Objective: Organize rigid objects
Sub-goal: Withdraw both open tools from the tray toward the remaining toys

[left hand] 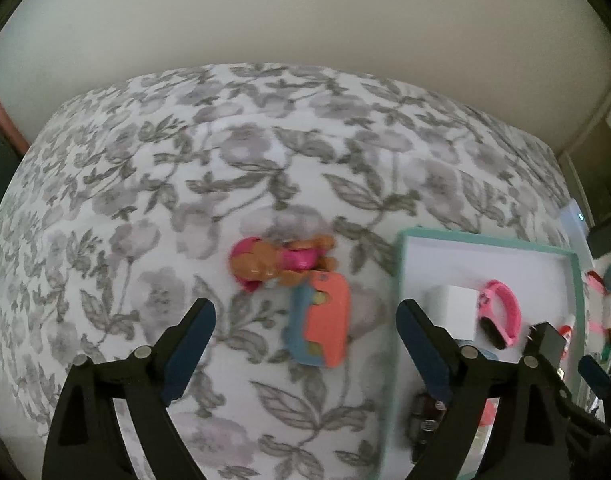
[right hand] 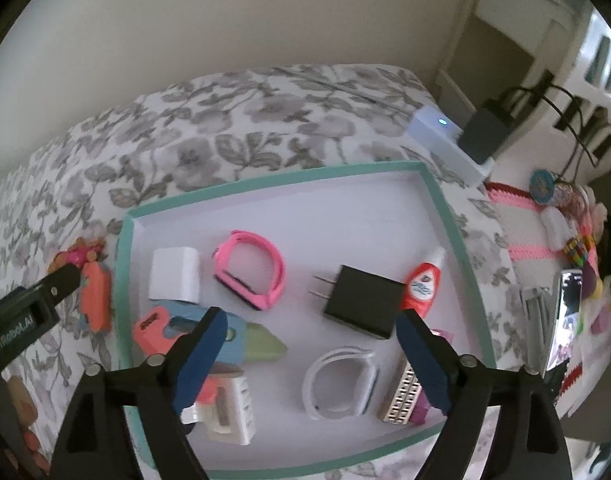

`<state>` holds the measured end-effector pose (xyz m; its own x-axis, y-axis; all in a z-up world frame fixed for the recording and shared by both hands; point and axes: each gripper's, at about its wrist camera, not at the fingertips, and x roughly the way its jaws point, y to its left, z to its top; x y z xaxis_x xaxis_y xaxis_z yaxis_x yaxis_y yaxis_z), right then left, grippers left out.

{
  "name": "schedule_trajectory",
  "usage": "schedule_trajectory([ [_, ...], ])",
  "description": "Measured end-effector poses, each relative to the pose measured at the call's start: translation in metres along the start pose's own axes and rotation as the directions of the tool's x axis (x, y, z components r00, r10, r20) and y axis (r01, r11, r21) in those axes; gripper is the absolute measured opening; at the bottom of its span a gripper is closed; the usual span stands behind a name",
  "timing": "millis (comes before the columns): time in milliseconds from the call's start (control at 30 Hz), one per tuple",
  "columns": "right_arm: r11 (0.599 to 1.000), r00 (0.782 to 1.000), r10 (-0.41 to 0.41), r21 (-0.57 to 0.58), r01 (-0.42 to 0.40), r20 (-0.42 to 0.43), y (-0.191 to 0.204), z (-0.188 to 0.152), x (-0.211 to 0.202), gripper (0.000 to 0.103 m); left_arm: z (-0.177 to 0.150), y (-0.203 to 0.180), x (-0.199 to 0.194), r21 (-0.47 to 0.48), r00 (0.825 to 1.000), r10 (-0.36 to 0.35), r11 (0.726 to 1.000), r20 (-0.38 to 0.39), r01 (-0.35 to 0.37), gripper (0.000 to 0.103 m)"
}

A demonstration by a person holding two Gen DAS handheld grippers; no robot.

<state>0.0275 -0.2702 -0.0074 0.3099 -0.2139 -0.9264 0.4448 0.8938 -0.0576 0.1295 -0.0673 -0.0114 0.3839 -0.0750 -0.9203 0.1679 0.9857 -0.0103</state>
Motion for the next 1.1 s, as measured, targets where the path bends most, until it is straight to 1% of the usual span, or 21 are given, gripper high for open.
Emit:
schedule_trajectory([
  [67, 1.0, 1.0, 0.004, -0.02, -0.004, 0.003, 0.009, 0.0, 0.0, 0.094, 0.002, 0.012, 0.0, -0.022, 1.0, 0.014, 1.0, 0.003, -0.014, 0.095],
  [167, 0.999, 1.0, 0.013, -0.052, -0.013, 0.01, 0.023, -0.001, -0.002, 0.101, 0.005, 0.034, 0.001, -0.058, 0.999, 0.034, 0.998, 0.009, -0.034, 0.096],
  [367, 0.994, 1.0, 0.021, -0.107, -0.019, 0.013, 0.05, -0.002, -0.002, 0.101, 0.008, 0.075, 0.001, -0.144, 0.998, 0.056, 0.988, 0.011, -0.054, 0.096],
  [467, 0.992, 0.999, 0.033, -0.12, -0.031, 0.011, 0.061, -0.003, -0.002, 0.101, 0.008, 0.089, 0.002, -0.17, 0.998, 0.06, 0.984, 0.011, -0.057, 0.096],
  [533, 0.991, 0.999, 0.054, -0.122, -0.053, 0.007, 0.067, -0.003, -0.002, 0.101, 0.009, 0.094, 0.004, -0.18, 0.998, 0.06, 0.982, 0.01, -0.057, 0.096],
  [600, 0.988, 0.996, 0.093, -0.125, -0.092, 0.002, 0.077, -0.004, -0.002, 0.101, 0.01, 0.098, 0.008, -0.184, 0.998, 0.055, 0.982, 0.007, -0.053, 0.096],
  [700, 0.979, 0.99, 0.143, -0.149, -0.141, 0.005, 0.095, -0.003, -0.003, 0.101, 0.012, 0.097, 0.019, -0.18, 1.0, 0.023, 0.983, -0.015, -0.026, 0.096],
  [800, 0.967, 0.982, 0.188, -0.175, -0.183, 0.009, 0.114, -0.001, -0.003, 0.101, 0.014, 0.096, 0.028, -0.178, 1.0, 0.009, 0.984, -0.028, -0.013, 0.096],
  [833, 0.963, 0.979, 0.203, -0.183, -0.198, 0.008, 0.121, 0.001, -0.001, 0.101, 0.015, 0.099, 0.029, -0.193, 1.0, 0.01, 0.981, -0.028, -0.016, 0.096],
  [900, 0.956, 0.976, 0.219, -0.2, -0.213, 0.007, 0.133, 0.004, 0.001, 0.094, 0.016, 0.106, 0.031, -0.223, 1.0, 0.011, 0.975, -0.027, -0.017, 0.096],
  [933, 0.952, 0.974, 0.227, -0.211, -0.221, 0.004, 0.139, 0.005, 0.004, 0.088, 0.017, 0.111, 0.032, -0.242, 1.0, 0.01, 0.97, -0.024, -0.016, 0.096],
  [1033, 0.941, 0.967, 0.254, -0.228, -0.251, -0.015, 0.154, 0.008, 0.011, 0.085, 0.018, 0.122, 0.035, -0.289, 1.0, 0.006, 0.957, -0.023, -0.012, 0.096],
  [1100, 0.935, 0.964, 0.265, -0.238, -0.265, -0.03, 0.162, 0.009, 0.017, 0.08, 0.02, 0.127, 0.037, -0.298, 1.0, 0.005, 0.954, -0.022, -0.011, 0.096],
])
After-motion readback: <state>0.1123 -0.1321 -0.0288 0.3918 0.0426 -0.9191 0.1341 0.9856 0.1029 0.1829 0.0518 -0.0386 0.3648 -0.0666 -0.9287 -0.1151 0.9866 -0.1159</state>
